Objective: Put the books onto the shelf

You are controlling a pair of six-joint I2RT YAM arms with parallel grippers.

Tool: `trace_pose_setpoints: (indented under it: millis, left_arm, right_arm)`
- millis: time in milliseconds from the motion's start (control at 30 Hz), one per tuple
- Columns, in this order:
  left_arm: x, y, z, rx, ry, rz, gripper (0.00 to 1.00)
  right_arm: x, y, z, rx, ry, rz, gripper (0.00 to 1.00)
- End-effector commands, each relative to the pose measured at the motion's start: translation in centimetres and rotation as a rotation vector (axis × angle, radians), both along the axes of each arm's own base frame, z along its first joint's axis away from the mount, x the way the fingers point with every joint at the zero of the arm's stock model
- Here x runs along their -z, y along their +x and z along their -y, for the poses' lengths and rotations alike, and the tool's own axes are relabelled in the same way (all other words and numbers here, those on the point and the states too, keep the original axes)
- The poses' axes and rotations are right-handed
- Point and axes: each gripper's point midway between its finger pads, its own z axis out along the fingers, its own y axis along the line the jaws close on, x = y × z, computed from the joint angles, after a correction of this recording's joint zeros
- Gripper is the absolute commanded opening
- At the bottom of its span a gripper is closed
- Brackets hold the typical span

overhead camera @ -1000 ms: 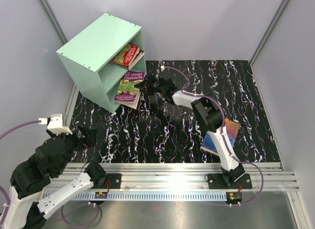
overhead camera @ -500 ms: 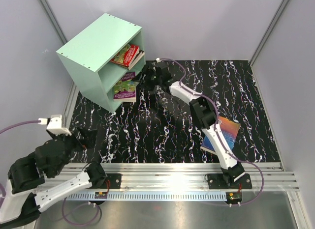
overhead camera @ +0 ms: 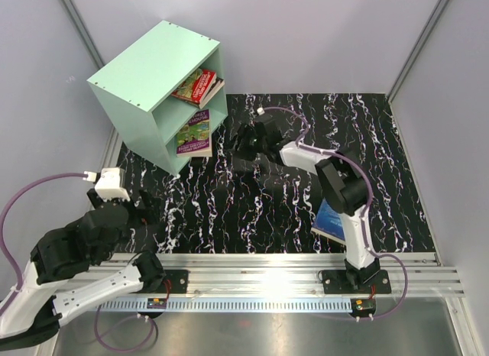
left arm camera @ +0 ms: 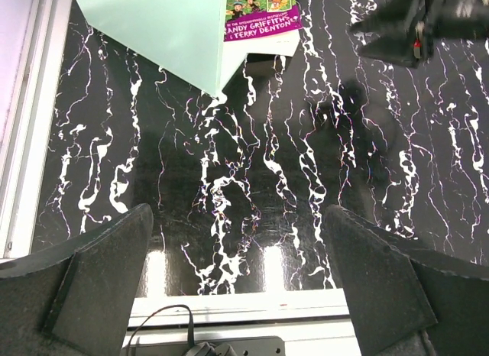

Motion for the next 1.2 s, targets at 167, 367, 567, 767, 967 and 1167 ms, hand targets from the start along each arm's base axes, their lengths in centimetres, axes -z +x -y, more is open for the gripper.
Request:
trace_pose_setpoints:
  millis: [167, 367, 567, 767, 967, 1167]
  left_arm:
    - [-0.5, 0.9, 0.3, -0.038, -0.007, 0.036, 0.99]
    - [-0.3, 1.4, 0.5, -0.051, -0.005, 0.046, 0.99]
    - [-0.3, 1.4, 0.7, -0.047, -0.004, 0.045, 0.99]
    - [-0.3, 1.4, 0.5, -0.046, -0.002, 0.048, 0.99]
    - [-0.4, 1.3, 0.4, -0.047, -0.011, 0.053, 0.99]
    - [-0.4, 1.3, 0.5, -0.046, -0.009, 0.053, 0.99]
  right_arm:
    - [-1.2, -6.7, -10.6, -0.150, 0.234, -0.023, 0.00]
    - [0.6, -3.7, -12.8, -0.108, 0.217, -0.045, 0.00]
    - [1.8, 0.1, -12.7, -0.032, 0.180, -0.023, 0.00]
    - [1.1, 4.8, -10.9, 0.080, 0.197, 0.007, 0.00]
    - [0.8, 8.7, -6.2, 0.187, 0.130, 0.025, 0.00]
    - [-0.3, 12.4, -1.2, 0.284, 0.036, 0.103, 0.00]
